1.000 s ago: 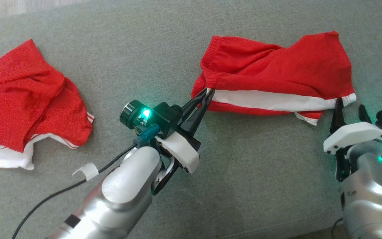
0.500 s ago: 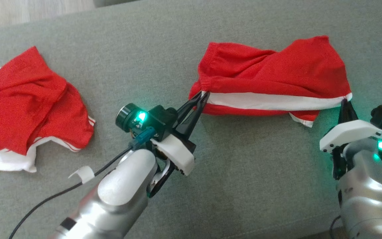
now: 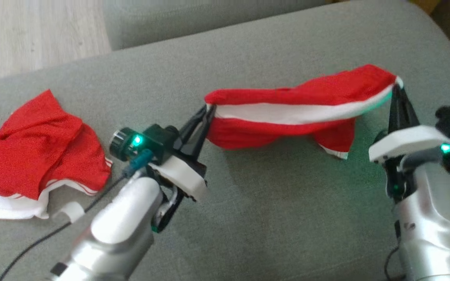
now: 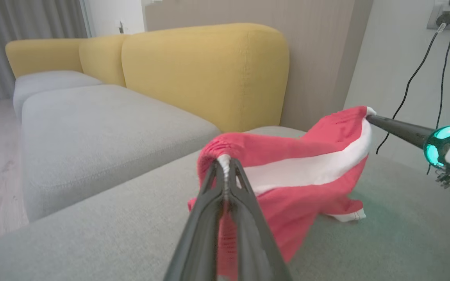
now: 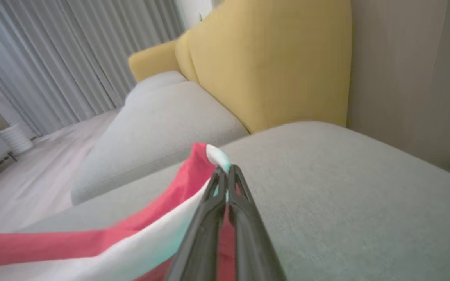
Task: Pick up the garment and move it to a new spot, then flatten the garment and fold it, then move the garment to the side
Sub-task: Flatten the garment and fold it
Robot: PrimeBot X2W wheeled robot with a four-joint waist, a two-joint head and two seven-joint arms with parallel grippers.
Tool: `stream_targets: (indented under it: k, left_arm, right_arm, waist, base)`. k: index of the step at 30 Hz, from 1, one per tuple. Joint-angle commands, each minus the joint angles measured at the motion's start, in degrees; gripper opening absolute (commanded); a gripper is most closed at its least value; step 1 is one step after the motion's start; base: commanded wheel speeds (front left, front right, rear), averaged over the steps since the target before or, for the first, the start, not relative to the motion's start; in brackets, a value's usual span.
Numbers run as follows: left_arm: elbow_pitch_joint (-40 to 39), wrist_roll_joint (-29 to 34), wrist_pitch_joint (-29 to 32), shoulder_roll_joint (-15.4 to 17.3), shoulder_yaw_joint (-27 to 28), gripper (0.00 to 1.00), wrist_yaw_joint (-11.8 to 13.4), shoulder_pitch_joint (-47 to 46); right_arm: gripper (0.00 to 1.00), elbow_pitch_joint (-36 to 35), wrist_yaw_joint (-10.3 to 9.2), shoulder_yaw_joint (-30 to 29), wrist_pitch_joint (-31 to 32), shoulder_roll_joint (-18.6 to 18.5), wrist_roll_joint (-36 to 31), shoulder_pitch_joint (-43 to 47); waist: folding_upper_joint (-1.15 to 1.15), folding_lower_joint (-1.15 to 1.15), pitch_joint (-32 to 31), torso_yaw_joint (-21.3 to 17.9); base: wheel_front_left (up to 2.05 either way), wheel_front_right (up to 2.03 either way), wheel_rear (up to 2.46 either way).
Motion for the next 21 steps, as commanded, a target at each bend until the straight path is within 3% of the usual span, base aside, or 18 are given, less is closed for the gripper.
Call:
stream_targets:
  k: [1,10,21]
  left_arm:
    - [-2.40,-0.16,0.03,2.08,3.01,0.00,0.48,-3.86]
    - [-4.26,-1.06,2.46,6.40,7.76,0.00,0.39,-13.18]
    - [-5.66,-3.36,4.36,7.47,10.50,0.00,0.26,-18.28]
  right_arm:
    - [0.00,-5.94,-0.04,2.48,1.57,-0.18,0.88,-1.52]
    - [0.00,-27.62,-0.04,5.08,12.16,-1.94,6.37,-3.70]
    - [0.00,-34.45,-0.04,5.02,16.72,-3.10,7.92,-5.87]
  waist:
    - [0.00,0.01,-1.32,-0.38]
    - [0.00,0.01,-4.66,0.23]
    - [0.00,0.01,-7.42,2.51]
  base:
    - [0.00,0.00,0.00]
    - [0.00,0.00,0.00]
    - [0.00,0.00,0.00]
